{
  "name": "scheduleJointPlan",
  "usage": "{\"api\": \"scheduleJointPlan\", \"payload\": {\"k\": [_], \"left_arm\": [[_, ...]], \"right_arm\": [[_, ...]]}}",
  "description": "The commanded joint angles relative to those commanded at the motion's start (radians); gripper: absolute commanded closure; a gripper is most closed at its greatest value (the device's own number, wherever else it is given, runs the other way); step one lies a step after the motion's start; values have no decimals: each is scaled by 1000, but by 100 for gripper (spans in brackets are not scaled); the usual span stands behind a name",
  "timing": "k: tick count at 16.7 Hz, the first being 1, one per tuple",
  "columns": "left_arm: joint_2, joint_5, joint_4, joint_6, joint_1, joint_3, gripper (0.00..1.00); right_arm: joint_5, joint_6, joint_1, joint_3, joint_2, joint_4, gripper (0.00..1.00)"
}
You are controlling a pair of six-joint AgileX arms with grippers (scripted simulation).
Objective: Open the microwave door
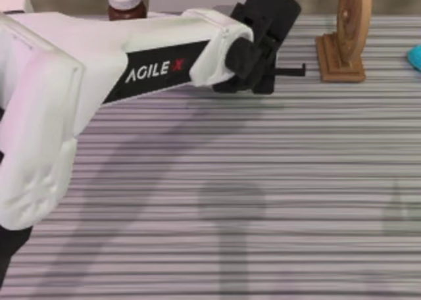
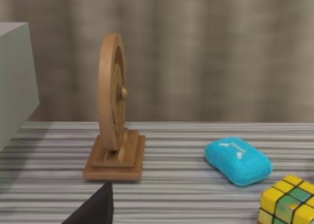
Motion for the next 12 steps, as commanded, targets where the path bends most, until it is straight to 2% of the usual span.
{"api": "scheduleJointPlan", "payload": {"k": [12], "left_arm": [[-2,9,8,8,-6,-16,100]], "right_arm": [[0,0,0,0,0,0,0]]}}
